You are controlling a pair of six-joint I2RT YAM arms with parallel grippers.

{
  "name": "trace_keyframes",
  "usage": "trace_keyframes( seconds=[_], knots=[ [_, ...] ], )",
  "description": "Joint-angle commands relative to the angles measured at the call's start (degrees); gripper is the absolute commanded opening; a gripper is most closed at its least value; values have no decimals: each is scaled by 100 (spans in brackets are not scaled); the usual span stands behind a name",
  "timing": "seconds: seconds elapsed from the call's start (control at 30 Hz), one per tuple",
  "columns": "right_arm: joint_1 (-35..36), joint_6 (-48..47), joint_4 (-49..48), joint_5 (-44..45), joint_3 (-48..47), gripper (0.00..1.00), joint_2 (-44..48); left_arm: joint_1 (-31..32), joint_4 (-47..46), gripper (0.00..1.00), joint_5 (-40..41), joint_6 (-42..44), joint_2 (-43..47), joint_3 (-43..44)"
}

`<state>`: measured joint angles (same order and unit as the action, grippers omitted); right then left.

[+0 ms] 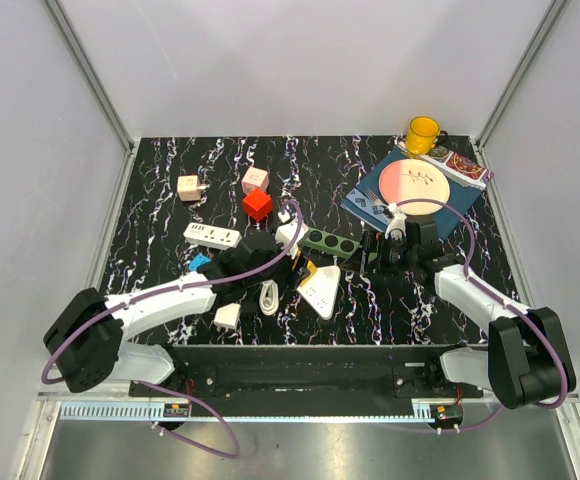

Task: Insert the plug
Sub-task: Insert the plug into the socket.

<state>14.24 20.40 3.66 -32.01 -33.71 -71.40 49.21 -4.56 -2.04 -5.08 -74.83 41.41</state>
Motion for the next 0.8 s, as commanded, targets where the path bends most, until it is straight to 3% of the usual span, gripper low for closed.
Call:
trace_keyframes(
  seconds=[0.0, 0.77],
  knots=[
    [-27, -45, -208, 72, 5, 100, 152, 18, -459, 0, 178, -151, 30, -36],
    [-27, -63, -208, 63, -12, 100, 73, 18, -177, 0, 248, -362, -401, 87]
  ],
)
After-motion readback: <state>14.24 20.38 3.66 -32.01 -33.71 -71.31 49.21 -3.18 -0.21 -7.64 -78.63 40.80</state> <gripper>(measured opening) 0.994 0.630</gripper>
